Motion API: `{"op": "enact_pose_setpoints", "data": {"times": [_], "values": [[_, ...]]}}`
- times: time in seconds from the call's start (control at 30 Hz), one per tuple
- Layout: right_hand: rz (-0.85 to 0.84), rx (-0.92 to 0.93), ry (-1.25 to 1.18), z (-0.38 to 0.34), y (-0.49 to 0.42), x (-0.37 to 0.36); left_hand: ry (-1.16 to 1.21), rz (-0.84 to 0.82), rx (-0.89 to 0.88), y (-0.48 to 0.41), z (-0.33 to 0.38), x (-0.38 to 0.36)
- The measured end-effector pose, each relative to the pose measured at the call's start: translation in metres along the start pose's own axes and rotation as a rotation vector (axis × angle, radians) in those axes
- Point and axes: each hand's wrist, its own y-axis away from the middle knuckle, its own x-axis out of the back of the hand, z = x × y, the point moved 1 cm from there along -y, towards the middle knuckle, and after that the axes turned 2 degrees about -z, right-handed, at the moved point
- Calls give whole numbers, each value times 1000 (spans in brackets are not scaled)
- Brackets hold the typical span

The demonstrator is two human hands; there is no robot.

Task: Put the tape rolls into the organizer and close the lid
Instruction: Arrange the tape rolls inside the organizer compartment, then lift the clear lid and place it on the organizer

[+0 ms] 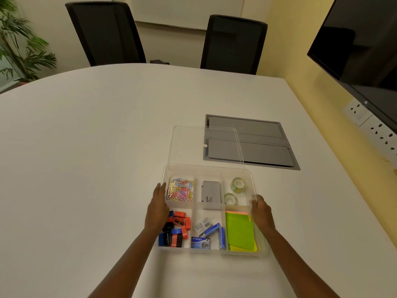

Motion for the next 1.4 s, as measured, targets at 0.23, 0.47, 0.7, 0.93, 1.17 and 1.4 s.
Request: {"op": "enact_pose_setpoints", "data": {"times": [0.23, 0.47, 0.7, 0.93, 1.17, 1.4], "values": [[-25, 20, 41, -8, -8, 5, 139, 60, -53, -9, 9, 4], [27, 93, 73, -38, -45, 11, 223, 56, 34, -57, 15, 10], [-57, 120, 125, -68, -95, 9, 258, -24, 104, -104, 25, 13], [-255, -20, 167, -85, -129, 1, 381, -46, 219, -144, 26, 10], [-113, -170, -17, -78, -137, -1, 411, -13, 239, -152, 20, 8], [94, -14, -211, -93, -125, 14, 501, 68, 192, -147, 30, 23]]}}
